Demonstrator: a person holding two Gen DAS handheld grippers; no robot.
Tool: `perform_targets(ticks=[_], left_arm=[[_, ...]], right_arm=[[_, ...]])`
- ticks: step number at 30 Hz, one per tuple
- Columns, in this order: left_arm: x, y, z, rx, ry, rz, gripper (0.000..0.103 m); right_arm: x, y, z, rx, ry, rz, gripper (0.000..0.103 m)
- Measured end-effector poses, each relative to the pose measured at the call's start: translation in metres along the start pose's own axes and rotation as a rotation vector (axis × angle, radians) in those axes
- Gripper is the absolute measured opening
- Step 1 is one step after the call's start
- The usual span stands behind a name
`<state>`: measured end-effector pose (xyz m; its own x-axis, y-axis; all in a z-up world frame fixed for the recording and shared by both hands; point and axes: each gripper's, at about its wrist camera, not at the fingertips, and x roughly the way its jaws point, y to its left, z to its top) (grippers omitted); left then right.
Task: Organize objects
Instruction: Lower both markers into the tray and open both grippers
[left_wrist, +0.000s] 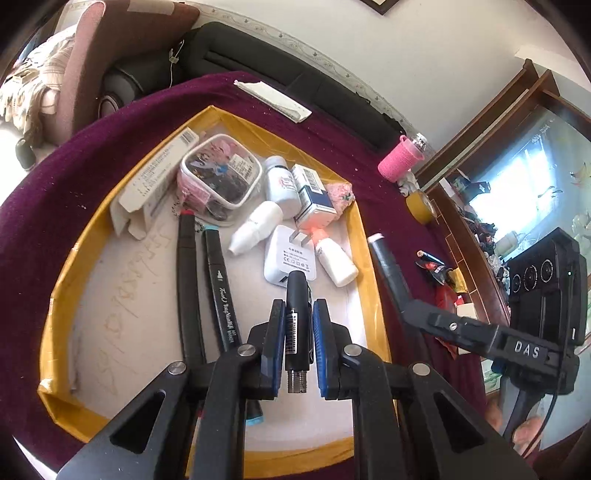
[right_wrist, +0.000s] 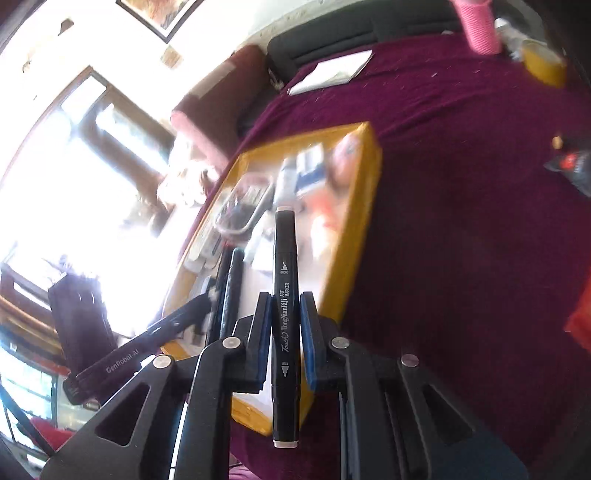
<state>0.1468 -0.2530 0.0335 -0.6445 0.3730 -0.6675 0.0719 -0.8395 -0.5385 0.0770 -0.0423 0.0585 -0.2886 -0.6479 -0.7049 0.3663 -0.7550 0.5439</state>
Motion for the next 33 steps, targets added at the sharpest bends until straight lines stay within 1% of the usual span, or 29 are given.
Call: perform_targets(ticks=[2, 4, 6, 7, 9, 11, 13, 15, 18, 20, 22, 23, 25, 26, 29, 30, 31, 32, 33], left_arm=[[0.014, -0.002, 0.001, -0.003, 0.026, 0.020, 0.012], [0.024, 0.001, 0.002, -0.005, 0.046, 0.073, 0.012], [0.031, 0.007, 0.002, -0.014, 0.057, 0.111, 0.012], [0.031, 0.009, 0.003, -0.018, 0.050, 0.111, 0.012], [0.030, 0.014, 0.004, -0.020, 0.039, 0.158, 0.012], [0.028, 0.020, 0.006, -0.028, 0.017, 0.179, 0.012], [0.024, 0.028, 0.007, -0.051, 0.004, 0.174, 0.012], [0.021, 0.034, 0.008, -0.072, -0.002, 0.143, 0.012], [0.011, 0.034, 0.009, -0.075, -0.019, 0.112, 0.013], [-0.003, 0.030, 0.010, -0.064, -0.046, 0.086, 0.020], [-0.016, 0.026, 0.012, -0.052, -0.084, 0.082, 0.038], [-0.024, 0.025, 0.013, -0.051, -0.105, 0.080, 0.041], [-0.039, 0.025, 0.015, -0.053, -0.140, 0.070, 0.053], [-0.045, 0.025, 0.015, -0.050, -0.152, 0.070, 0.055], [-0.058, 0.024, 0.016, -0.031, -0.175, 0.096, 0.059], [-0.060, 0.024, 0.016, -0.025, -0.181, 0.101, 0.062], [-0.062, 0.023, 0.015, -0.017, -0.185, 0.107, 0.066], [-0.063, 0.022, 0.014, -0.009, -0.189, 0.112, 0.066], [-0.063, 0.021, 0.014, -0.001, -0.190, 0.117, 0.066]], right_arm=[[0.023, 0.009, -0.002, -0.008, 0.039, 0.005, 0.013], [0.041, 0.015, -0.004, -0.015, 0.072, 0.003, 0.013], [0.054, 0.020, -0.006, -0.028, 0.098, -0.005, 0.013], [0.059, 0.022, -0.006, -0.033, 0.110, -0.011, 0.013], [0.068, 0.023, -0.006, -0.040, 0.127, -0.020, 0.013], [0.070, 0.025, -0.006, -0.052, 0.128, -0.029, 0.013], [0.072, 0.030, -0.007, -0.064, 0.129, -0.039, 0.013], [0.072, 0.031, -0.005, -0.075, 0.125, -0.054, 0.013], [0.067, 0.034, -0.004, -0.081, 0.119, -0.042, 0.013], [0.067, 0.038, -0.005, -0.095, 0.120, -0.047, 0.013], [0.073, 0.043, -0.006, -0.111, 0.132, -0.061, 0.013], [0.076, 0.045, -0.007, -0.117, 0.140, -0.071, 0.013], [0.080, 0.050, -0.009, -0.148, 0.140, -0.113, 0.013], [0.079, 0.052, -0.010, -0.164, 0.136, -0.131, 0.013], [0.073, 0.058, -0.010, -0.174, 0.122, -0.151, 0.014], [0.070, 0.059, -0.010, -0.178, 0.114, -0.157, 0.014], [0.066, 0.061, -0.010, -0.188, 0.101, -0.166, 0.017], [0.062, 0.062, -0.011, -0.196, 0.086, -0.182, 0.020], [0.058, 0.062, -0.011, -0.199, 0.067, -0.199, 0.027]])
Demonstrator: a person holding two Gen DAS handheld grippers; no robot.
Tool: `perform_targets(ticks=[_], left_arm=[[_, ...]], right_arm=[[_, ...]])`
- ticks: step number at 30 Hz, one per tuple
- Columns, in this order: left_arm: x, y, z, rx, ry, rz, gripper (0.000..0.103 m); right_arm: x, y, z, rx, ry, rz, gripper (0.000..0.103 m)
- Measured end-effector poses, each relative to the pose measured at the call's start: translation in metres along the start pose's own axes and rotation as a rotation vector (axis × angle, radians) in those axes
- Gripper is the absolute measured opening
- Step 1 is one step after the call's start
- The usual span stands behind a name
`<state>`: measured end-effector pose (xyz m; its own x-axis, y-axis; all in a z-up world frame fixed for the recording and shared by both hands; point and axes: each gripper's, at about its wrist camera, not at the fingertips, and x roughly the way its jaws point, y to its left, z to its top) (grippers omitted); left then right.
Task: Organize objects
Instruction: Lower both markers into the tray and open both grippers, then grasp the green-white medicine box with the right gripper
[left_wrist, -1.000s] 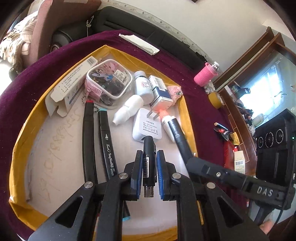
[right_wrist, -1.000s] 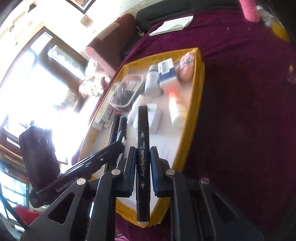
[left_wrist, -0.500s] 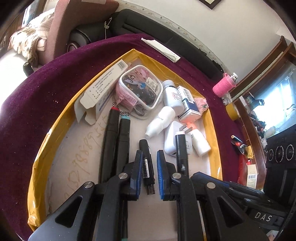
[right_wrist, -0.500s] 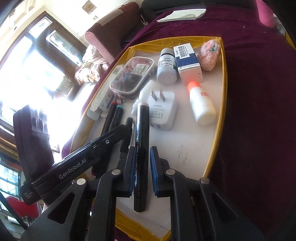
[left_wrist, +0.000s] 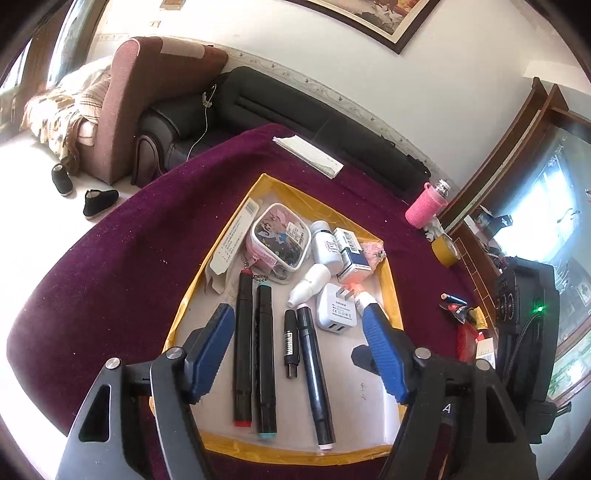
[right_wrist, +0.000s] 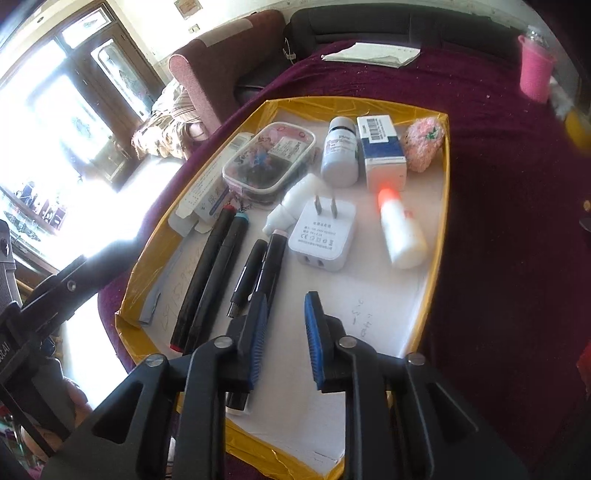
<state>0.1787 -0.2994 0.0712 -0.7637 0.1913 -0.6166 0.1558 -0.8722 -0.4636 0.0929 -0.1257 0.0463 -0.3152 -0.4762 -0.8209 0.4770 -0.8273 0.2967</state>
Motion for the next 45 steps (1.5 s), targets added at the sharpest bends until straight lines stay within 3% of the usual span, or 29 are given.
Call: perform_targets(ticks=[1, 3, 9, 13, 17, 19, 27, 32, 37, 42, 45], left_arm=[[0.000, 0.000, 0.000, 0.003, 0.001, 0.003, 0.066], [0.002, 0.000, -0.001, -0.001, 0.010, 0.002, 0.067], [0.006, -0.010, -0.008, 0.020, 0.036, -0.001, 0.067], [0.007, -0.030, -0.013, 0.076, 0.057, -0.025, 0.067], [0.010, -0.057, -0.017, 0.142, 0.083, -0.081, 0.067], [0.013, -0.073, -0.021, 0.184, 0.105, -0.101, 0.067], [0.023, -0.136, -0.043, 0.341, 0.191, -0.205, 0.067], [0.029, -0.160, -0.057, 0.400, 0.227, -0.245, 0.067], [0.036, -0.164, -0.066, 0.388, 0.269, -0.257, 0.067], [0.031, -0.159, -0.069, 0.379, 0.260, -0.239, 0.067], [0.033, -0.155, -0.067, 0.359, 0.266, -0.233, 0.067]], right_arm=[[-0.003, -0.002, -0.001, 0.005, -0.015, -0.009, 0.036], [-0.009, -0.006, -0.004, 0.023, -0.038, -0.011, 0.043], [-0.022, -0.031, -0.014, 0.082, -0.092, -0.010, 0.048], [-0.034, -0.042, -0.020, 0.101, -0.129, 0.076, 0.049], [-0.057, -0.051, -0.025, 0.085, -0.213, 0.058, 0.053], [-0.072, -0.062, -0.028, 0.100, -0.246, 0.048, 0.060], [-0.127, -0.164, -0.048, 0.287, -0.334, -0.089, 0.061], [-0.189, -0.244, -0.071, 0.457, -0.436, -0.250, 0.063], [-0.222, -0.324, -0.074, 0.595, -0.458, -0.436, 0.070], [-0.202, -0.395, -0.078, 0.788, -0.345, -0.377, 0.069], [-0.180, -0.392, -0.082, 0.827, -0.307, -0.239, 0.070]])
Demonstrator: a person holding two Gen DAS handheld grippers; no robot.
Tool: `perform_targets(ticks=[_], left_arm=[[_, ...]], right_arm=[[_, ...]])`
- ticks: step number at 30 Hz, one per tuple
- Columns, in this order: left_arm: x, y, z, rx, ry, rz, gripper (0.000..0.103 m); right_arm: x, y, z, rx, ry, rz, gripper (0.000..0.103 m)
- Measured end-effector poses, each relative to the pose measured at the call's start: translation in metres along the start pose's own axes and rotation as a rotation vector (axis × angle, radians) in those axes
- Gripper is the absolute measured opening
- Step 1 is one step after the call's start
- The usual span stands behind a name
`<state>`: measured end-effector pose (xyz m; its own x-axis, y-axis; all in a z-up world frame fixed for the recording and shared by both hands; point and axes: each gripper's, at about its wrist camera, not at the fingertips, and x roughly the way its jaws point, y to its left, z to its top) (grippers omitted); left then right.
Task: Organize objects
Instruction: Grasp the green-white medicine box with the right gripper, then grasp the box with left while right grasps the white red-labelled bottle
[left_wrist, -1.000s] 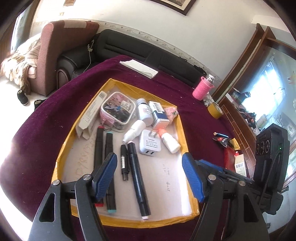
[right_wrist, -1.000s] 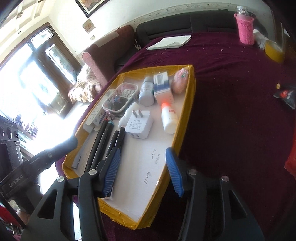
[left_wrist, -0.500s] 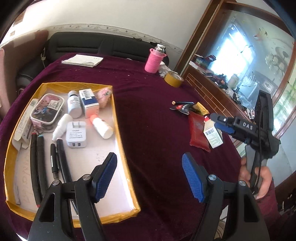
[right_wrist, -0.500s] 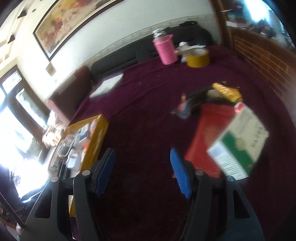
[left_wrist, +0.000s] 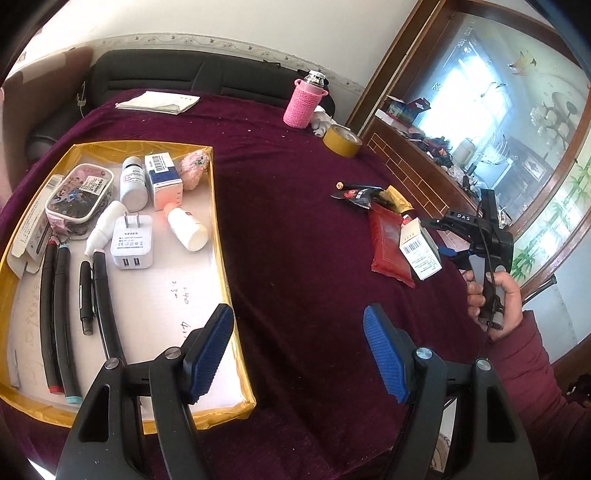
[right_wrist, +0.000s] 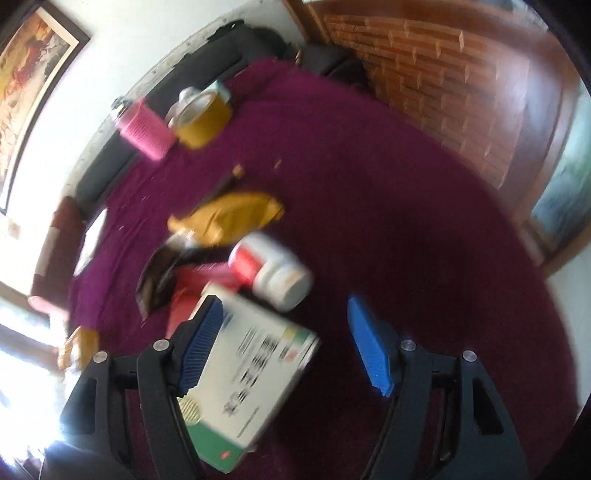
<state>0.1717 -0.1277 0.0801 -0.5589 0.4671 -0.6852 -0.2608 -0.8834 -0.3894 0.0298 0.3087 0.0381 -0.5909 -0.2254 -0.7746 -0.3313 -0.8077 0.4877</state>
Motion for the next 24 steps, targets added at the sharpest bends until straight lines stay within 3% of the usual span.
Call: perform_targets(ticks=[2, 7, 9, 15, 21, 24], left_arm=[[0.002, 0.002, 0.000, -0.015, 0.005, -0.004, 0.067], [0.005, 0.001, -0.002, -0.023, 0.017, -0.020, 0.067], [0.003, 0.001, -0.003, -0.020, 0.017, -0.014, 0.067], [0.003, 0.001, -0.003, -0.003, 0.019, -0.028, 0.067], [0.017, -0.001, -0.006, -0.022, 0.058, -0.068, 0.067], [0.023, -0.003, -0.008, -0.025, 0.075, -0.067, 0.067]], right_arm=[[-0.001, 0.021, -0.015, -0.020, 0.030, 0.098, 0.072], [0.011, 0.103, -0.058, -0.207, 0.185, 0.375, 0.072], [0.006, 0.127, -0.072, -0.305, 0.178, 0.407, 0.072], [-0.022, 0.125, -0.067, -0.354, 0.044, 0.310, 0.072], [-0.045, 0.063, -0.026, -0.296, -0.094, -0.026, 0.072], [-0.034, 0.047, -0.003, -0.339, -0.084, -0.165, 0.072]])
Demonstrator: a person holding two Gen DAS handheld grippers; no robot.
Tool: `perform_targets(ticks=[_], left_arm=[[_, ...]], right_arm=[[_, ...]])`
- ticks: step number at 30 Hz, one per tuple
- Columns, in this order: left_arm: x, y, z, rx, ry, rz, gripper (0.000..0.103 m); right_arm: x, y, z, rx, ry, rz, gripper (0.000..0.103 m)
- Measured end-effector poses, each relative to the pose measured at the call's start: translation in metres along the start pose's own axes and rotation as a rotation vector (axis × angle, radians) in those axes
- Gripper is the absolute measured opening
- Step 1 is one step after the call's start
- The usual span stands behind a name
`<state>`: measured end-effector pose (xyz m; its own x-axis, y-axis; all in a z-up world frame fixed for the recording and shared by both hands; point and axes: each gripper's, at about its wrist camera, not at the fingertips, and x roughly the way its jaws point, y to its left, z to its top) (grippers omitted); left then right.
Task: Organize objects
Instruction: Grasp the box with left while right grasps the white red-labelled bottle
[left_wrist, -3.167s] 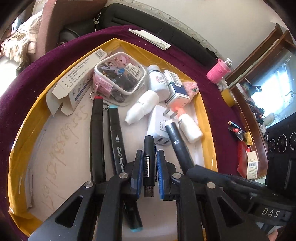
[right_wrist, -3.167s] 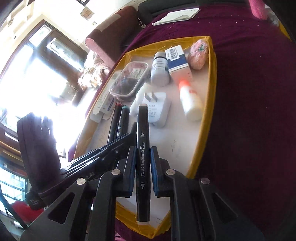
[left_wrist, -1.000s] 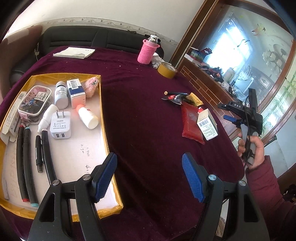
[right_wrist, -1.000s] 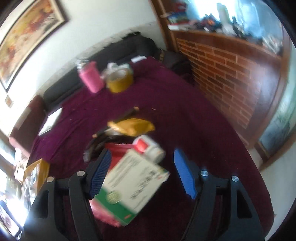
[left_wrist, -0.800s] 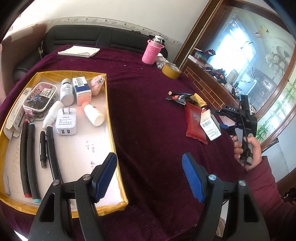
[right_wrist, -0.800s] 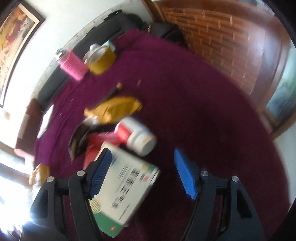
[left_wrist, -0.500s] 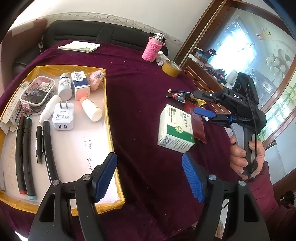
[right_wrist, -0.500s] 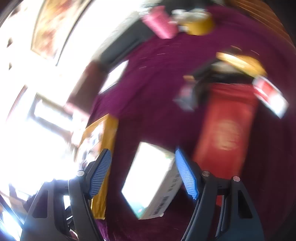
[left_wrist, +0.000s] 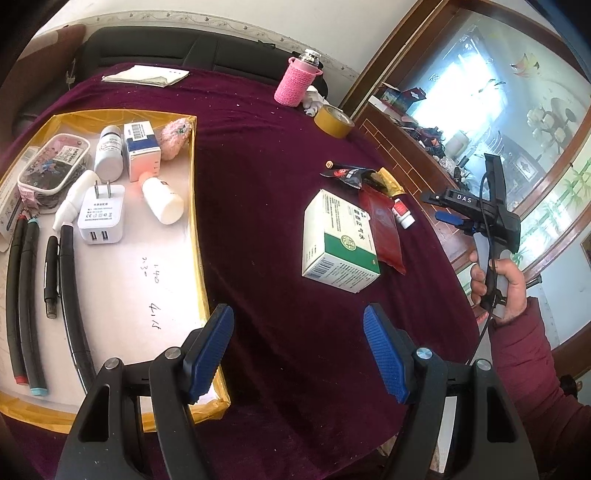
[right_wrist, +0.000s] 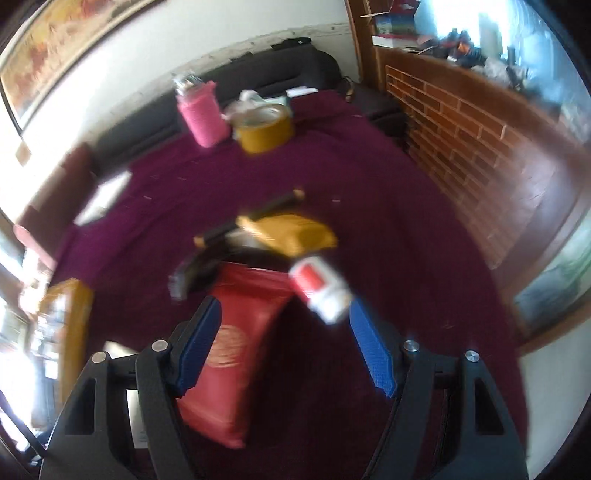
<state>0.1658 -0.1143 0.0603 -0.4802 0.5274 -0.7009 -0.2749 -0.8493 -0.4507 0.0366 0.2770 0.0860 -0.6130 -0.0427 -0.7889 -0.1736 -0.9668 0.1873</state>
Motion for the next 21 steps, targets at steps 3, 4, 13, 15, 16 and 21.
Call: perform_targets(ticks=[3, 4, 13, 15, 16, 21], left_arm=[[0.001, -0.004, -0.001, 0.011, 0.008, 0.011, 0.067], [0.001, -0.005, -0.001, 0.015, 0.007, 0.016, 0.067], [0.005, -0.015, 0.009, 0.017, 0.023, 0.027, 0.067], [0.010, -0.021, 0.014, 0.031, 0.024, 0.039, 0.067], [0.014, -0.026, 0.017, 0.047, 0.022, 0.050, 0.067], [0.046, -0.050, 0.038, 0.139, 0.037, 0.078, 0.067]], right_arm=[[0.015, -0.001, 0.004, -0.059, 0.040, -0.023, 0.072], [0.021, 0.000, 0.005, -0.078, 0.045, -0.042, 0.072], [0.073, 0.017, 0.011, -0.187, 0.113, -0.146, 0.041], [0.078, 0.012, 0.010, -0.156, 0.134, -0.125, 0.034], [0.076, 0.008, 0.009, -0.130, 0.139, -0.110, 0.032], [0.064, -0.008, -0.005, -0.053, 0.174, -0.038, 0.032]])
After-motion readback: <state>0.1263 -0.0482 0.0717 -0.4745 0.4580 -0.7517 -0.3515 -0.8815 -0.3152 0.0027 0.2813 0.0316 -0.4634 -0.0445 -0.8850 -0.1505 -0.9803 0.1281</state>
